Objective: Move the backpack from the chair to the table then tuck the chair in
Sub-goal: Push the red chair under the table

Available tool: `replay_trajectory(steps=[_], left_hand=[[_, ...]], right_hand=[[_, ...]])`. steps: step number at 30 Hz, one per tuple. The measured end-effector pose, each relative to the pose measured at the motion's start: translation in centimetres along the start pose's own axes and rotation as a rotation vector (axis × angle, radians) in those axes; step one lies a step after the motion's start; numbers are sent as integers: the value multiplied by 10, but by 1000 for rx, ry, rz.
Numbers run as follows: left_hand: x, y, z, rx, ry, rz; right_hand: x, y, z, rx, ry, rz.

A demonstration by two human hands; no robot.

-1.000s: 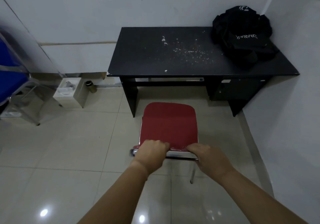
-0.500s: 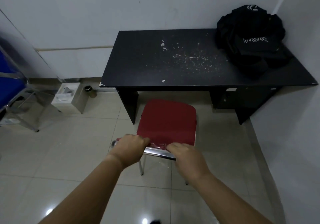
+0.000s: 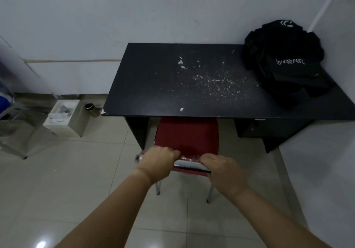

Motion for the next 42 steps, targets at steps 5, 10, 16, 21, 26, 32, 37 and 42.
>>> replay_trajectory(steps=[5,10,16,21,26,32,37,42], left_hand=[[-4,-56,-18,18,16,2],[-4,-79,-52,52,20,-3],[-11,-80,-97,40,61,8],[-19,-63,-138,9,130,45],[-24,-57,-160,24,166,24],[-19,-59,-165,93,178,13],[-16,-62,-167,118,185,38],[-17,-64,-173,90,184,88]], right_hand=[[9,-19,-46,12,8,-9],[11,0,-80,0,80,13],[7,52,-115,-28,-13,44],[-14,91,-135,-2,49,157],[-22,118,-148,-85,53,164],[-21,118,-144,-9,50,145],[-18,117,-143,26,60,154],[-28,131,-158,-172,19,86]])
Point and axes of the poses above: each hand's wrist, its own z-axis away from the middle knuckle, its own x-axis out of the palm, y = z × x, the point moved 1 cm from there along -z, towards the middle knuckle, and after that the axes turned 6 degrees about x, right-handed, at the moved point
